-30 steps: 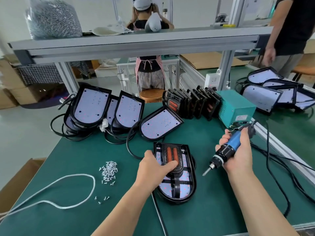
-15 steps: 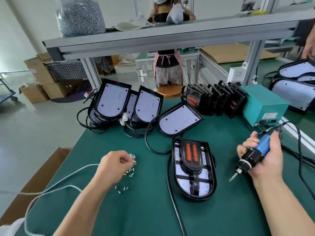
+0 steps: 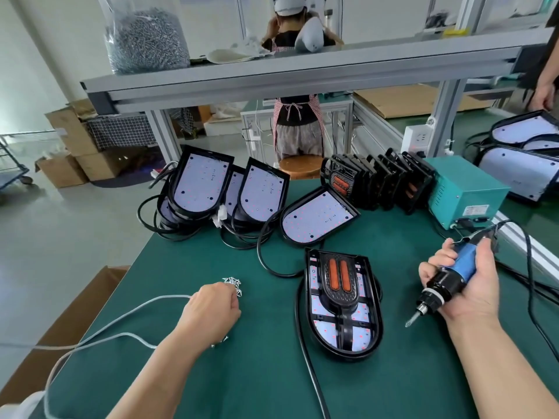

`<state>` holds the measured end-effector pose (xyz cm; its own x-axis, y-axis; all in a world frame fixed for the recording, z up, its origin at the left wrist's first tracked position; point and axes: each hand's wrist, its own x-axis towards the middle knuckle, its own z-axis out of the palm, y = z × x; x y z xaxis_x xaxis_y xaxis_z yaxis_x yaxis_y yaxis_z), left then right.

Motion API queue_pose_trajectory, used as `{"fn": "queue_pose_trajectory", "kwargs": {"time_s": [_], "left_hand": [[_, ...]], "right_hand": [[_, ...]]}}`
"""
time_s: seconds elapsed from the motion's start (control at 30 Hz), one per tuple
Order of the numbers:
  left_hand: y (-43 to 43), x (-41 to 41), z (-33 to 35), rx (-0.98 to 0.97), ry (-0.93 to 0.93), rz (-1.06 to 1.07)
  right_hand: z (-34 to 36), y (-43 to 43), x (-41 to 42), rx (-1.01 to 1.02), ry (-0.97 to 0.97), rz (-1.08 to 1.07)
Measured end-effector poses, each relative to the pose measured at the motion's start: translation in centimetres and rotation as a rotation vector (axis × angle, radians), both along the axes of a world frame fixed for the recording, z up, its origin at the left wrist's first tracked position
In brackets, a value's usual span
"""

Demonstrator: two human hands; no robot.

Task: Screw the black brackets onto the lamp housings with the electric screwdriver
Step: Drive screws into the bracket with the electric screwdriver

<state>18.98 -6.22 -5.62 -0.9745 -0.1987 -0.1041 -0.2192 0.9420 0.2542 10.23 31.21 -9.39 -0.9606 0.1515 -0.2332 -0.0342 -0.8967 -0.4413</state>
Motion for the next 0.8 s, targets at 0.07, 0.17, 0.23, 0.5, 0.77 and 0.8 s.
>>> {"fn": "queue_pose_trajectory", "kwargs": {"time_s": [0.07, 0.17, 0.23, 0.5, 0.77, 0.8], "left_hand": [[0.1, 0.0, -0.1, 0.005, 0.079, 0.002], [0.5, 0.2, 0.0, 0.186, 0.245, 0.058], [1.1, 0.3, 0.4, 0.468, 0.271, 0.135], [6.9, 1.2, 2.3, 1.507, 0.124, 0.275], [11.7, 2.4, 3.5, 1.959, -0.075, 0.262], [12.1, 2.5, 3.4, 1.967, -0.079, 0.275]], "right_hand": [[-0.1, 0.0, 0.0, -0.003, -0.001, -0.003], [-0.1, 0.0, -0.1, -0.001, -0.004, -0.016], [0.1, -0.2, 0.0, 0.006, -0.024, -0.016], [3.7, -3.0, 1.1, -0.019, -0.039, -0.063], [10.0, -6.5, 2.6, 0.053, 0.014, -0.225], [10.3, -6.8, 2.7, 0.063, 0.023, -0.238]]}}
